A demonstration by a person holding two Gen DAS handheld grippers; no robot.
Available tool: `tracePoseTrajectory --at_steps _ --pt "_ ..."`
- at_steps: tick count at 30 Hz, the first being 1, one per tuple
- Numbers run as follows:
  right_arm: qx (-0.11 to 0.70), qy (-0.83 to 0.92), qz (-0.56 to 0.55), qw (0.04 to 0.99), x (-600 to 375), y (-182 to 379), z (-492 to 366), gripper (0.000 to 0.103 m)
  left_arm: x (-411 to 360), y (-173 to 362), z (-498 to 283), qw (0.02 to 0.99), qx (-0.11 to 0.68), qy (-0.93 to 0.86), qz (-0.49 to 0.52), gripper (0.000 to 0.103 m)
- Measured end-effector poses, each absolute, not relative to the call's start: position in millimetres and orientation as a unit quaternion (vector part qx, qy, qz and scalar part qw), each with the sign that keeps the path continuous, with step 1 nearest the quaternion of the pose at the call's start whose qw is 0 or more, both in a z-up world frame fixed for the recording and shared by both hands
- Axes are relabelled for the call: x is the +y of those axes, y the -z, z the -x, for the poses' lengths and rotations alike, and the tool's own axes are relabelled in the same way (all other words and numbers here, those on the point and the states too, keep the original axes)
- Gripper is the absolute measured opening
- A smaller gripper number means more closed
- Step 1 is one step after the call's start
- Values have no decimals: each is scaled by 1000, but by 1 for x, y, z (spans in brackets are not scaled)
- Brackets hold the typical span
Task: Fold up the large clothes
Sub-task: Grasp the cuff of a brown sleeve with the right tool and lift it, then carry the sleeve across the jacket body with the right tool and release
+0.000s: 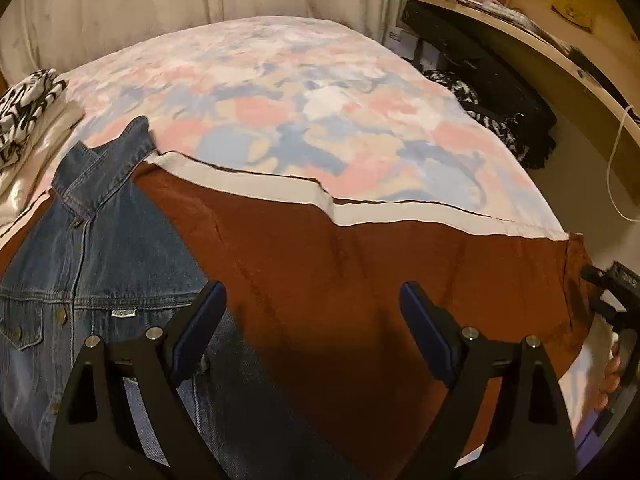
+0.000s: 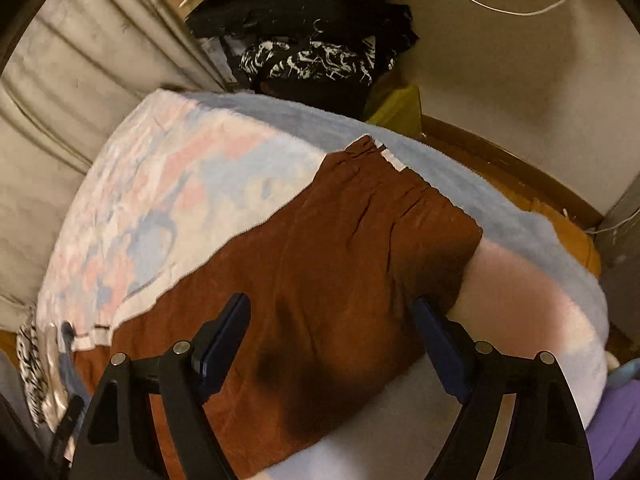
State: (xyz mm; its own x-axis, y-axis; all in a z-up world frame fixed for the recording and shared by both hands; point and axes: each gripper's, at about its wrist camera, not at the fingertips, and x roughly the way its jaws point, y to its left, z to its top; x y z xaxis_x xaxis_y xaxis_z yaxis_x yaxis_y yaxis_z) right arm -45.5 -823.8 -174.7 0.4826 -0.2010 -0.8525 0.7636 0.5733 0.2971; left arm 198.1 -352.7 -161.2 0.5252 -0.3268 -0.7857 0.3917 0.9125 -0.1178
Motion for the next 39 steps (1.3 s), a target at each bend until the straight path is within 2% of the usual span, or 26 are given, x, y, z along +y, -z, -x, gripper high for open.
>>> tracePoseTrajectory --at_steps 1,2,4,6,18,22,25,27,28,29,36,39 --pt "408 307 -347 787 -825 180 41 84 -353 161 -197 871 442 210 -36 87" --pt "407 304 -352 786 -828 183 39 75 -353 161 -197 869 444 216 -35 87" --pt "404 299 -379 777 -832 187 35 66 -351 158 -195 866 447 224 -35 87" --pt "381 295 -404 777 -832 182 37 62 -349 155 -192 868 442 224 -37 87" --pt "372 313 -419 767 -821 160 88 63 -340 147 -184 870 438 220 -50 87" --pt "385 320 -401 767 -818 165 77 63 -336 147 -185 870 439 218 -53 87" --pt "394 331 -385 766 -814 167 65 50 -331 143 -184 869 440 220 -49 87" --pt "393 339 -379 766 -811 166 58 35 -328 139 -183 872 434 219 -53 87" --pt "391 338 -376 769 -809 163 55 23 -326 136 -182 874 431 219 -55 87" --pt "379 330 -377 778 -802 156 53 17 -324 133 -180 875 428 220 -57 87" --pt "302 252 -302 868 -722 65 23 12 -296 108 -166 888 405 208 -65 87" --pt "288 186 -265 901 -666 29 -4 10 -281 97 -160 895 394 197 -67 82"
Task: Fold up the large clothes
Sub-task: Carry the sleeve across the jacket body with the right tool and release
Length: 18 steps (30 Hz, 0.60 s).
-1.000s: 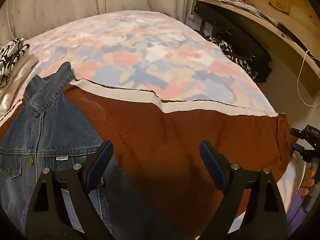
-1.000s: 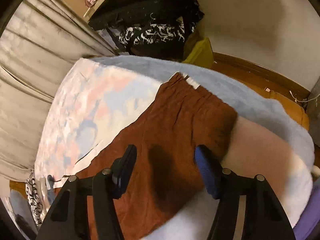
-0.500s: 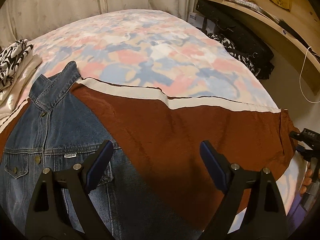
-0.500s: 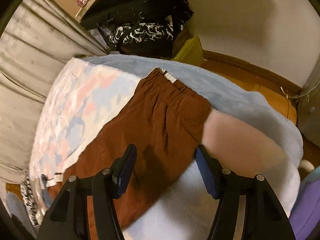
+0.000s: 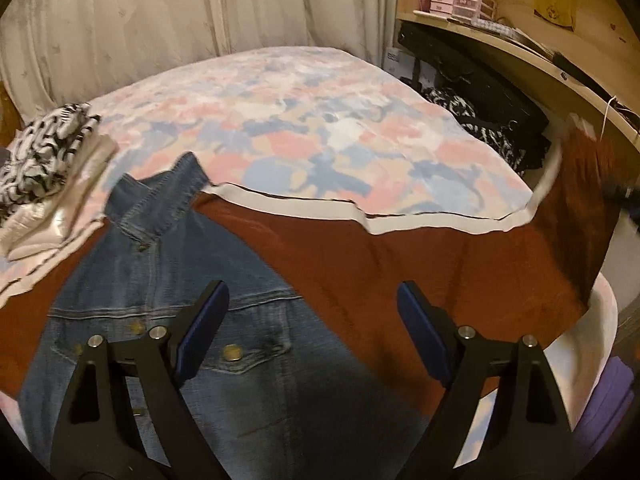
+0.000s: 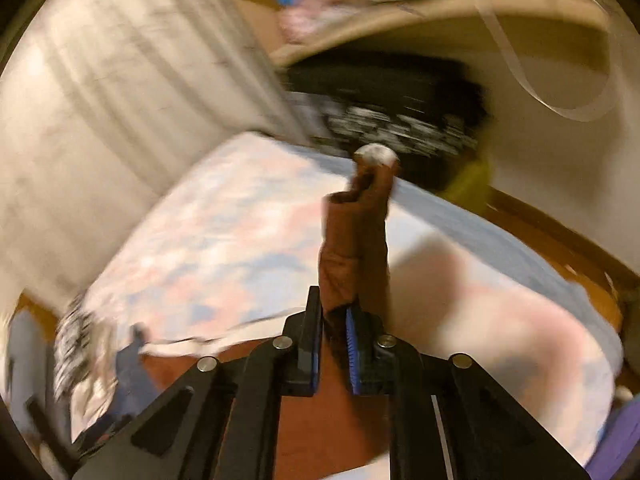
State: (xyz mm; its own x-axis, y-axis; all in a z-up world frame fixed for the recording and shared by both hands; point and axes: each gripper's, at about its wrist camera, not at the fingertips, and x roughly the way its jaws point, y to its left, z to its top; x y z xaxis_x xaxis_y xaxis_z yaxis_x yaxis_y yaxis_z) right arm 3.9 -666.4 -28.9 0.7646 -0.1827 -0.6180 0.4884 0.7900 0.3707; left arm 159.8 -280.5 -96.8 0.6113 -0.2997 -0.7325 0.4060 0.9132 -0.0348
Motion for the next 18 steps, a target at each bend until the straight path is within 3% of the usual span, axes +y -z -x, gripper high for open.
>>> tracePoseTrajectory --at_steps 4,8,18 --pt "289 99 -206 930 -576 1 -48 10 -250 82 -154 902 384 186 -59 82" --pt "312 26 -156 937 -481 10 -86 10 -208 73 -153 907 383 171 -40 82" --pt "452 -56 -75 887 -296 153 -155 10 -89 111 -165 894 429 126 22 82"
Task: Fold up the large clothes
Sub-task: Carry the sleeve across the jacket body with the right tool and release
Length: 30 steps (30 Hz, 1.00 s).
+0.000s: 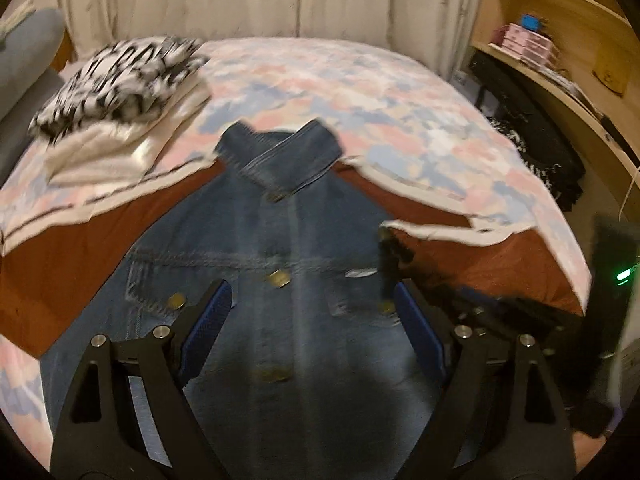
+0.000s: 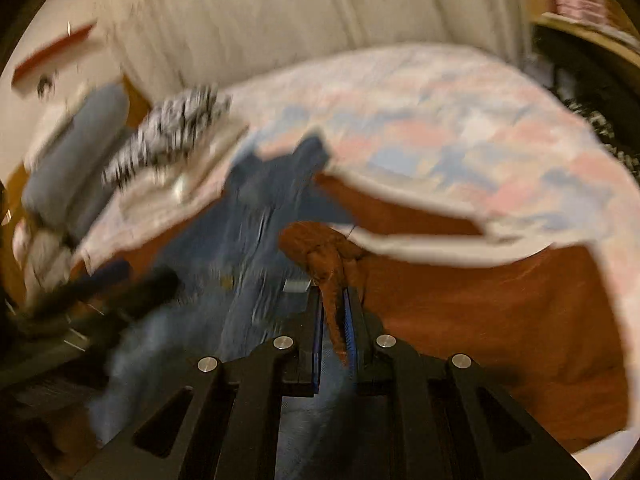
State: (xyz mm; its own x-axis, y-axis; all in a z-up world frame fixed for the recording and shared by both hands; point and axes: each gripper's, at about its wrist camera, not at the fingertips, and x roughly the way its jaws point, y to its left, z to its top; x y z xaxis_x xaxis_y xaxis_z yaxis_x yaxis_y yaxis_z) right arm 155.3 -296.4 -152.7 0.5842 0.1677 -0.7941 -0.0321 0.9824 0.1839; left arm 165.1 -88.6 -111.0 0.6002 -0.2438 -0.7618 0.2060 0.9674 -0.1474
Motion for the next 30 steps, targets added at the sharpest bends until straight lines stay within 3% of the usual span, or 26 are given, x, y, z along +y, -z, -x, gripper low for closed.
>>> tracePoseTrajectory --at_steps 3,4,7,8,15,22,25,27,28,30 --pt "482 -57 -60 872 -284 190 -151 13 -69 133 -169 883 449 130 42 82" --pt "489 -57 -59 869 -281 195 -151 19 -66 140 -170 878 456 135 50 82" --pt "489 -65 -72 867 -292 207 -143 55 -57 153 -171 861 473 165 86 82" --pt "483 -62 -72 871 -296 203 -144 60 -56 155 -172 856 476 176 99 82" --pt "431 -54 -71 898 -316 142 -103 60 -82 155 -187 830 487 234 140 82" --pt "410 -28 -99 906 -352 123 -60 60 -137 180 -217 808 520 256 101 81" --pt "419 -23 -108 901 -364 131 -49 60 -160 193 -228 797 540 257 84 68" --pt "429 -21 -110 896 -368 141 -46 60 -176 199 -232 794 547 258 66 48" --pt "432 -22 -111 895 -368 147 -46 60 -183 201 -234 794 549 257 52 31" --pt "441 -22 -119 889 -373 155 -44 60 -199 202 -234 800 550 239 12 25"
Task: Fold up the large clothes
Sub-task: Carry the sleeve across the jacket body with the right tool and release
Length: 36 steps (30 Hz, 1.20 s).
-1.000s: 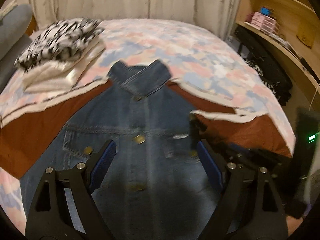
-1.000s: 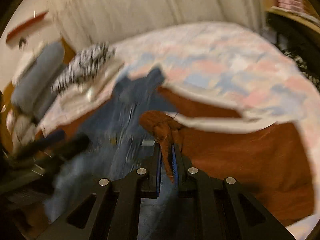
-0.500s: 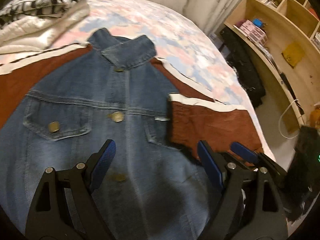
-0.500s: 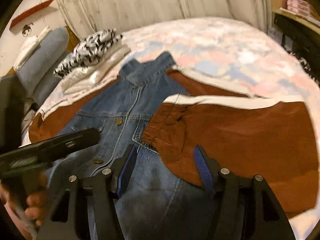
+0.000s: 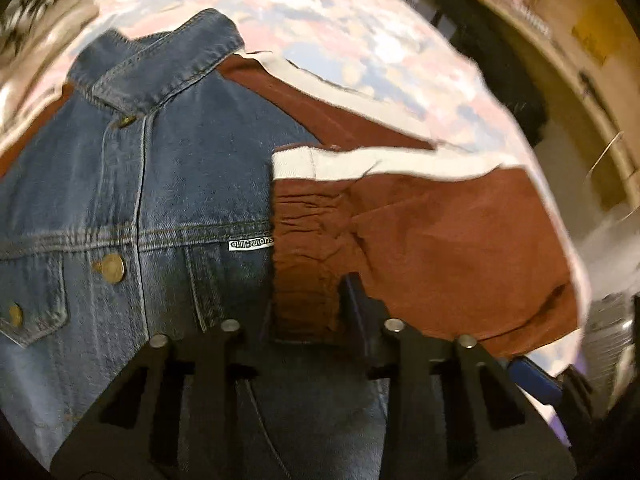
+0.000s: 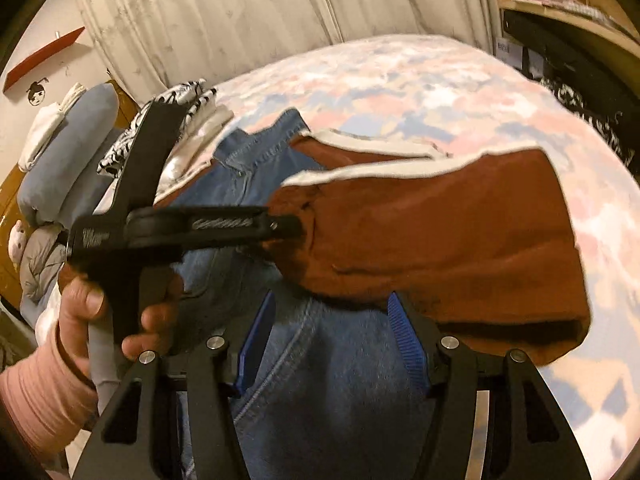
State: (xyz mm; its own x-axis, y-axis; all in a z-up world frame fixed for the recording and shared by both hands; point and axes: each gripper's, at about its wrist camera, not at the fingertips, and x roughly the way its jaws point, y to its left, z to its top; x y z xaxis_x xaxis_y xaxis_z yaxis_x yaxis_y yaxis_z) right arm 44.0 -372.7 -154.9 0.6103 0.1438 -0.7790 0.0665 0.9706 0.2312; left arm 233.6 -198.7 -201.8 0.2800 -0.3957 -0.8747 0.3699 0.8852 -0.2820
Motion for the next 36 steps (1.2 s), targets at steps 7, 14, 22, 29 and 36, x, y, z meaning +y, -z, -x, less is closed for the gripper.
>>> tracePoseTrajectory --at_steps 7,14,22,29,36 --pt "428 -26 -112 897 -370 149 -39 59 -193 120 -224 866 443 229 -37 20" --pt "408 -41 -91 908 -356 127 -30 59 -104 68 -234 908 387 153 -57 20" --pt "446 -29 -75 891 -352 145 -43 59 -22 155 -240 868 484 73 -79 21" --pt "478 -24 -113 871 -375 164 -64 74 10 171 -235 845 520 125 -2 61" --pt "464 -2 -129 876 -426 147 -123 88 12 173 -266 840 524 139 6 63"
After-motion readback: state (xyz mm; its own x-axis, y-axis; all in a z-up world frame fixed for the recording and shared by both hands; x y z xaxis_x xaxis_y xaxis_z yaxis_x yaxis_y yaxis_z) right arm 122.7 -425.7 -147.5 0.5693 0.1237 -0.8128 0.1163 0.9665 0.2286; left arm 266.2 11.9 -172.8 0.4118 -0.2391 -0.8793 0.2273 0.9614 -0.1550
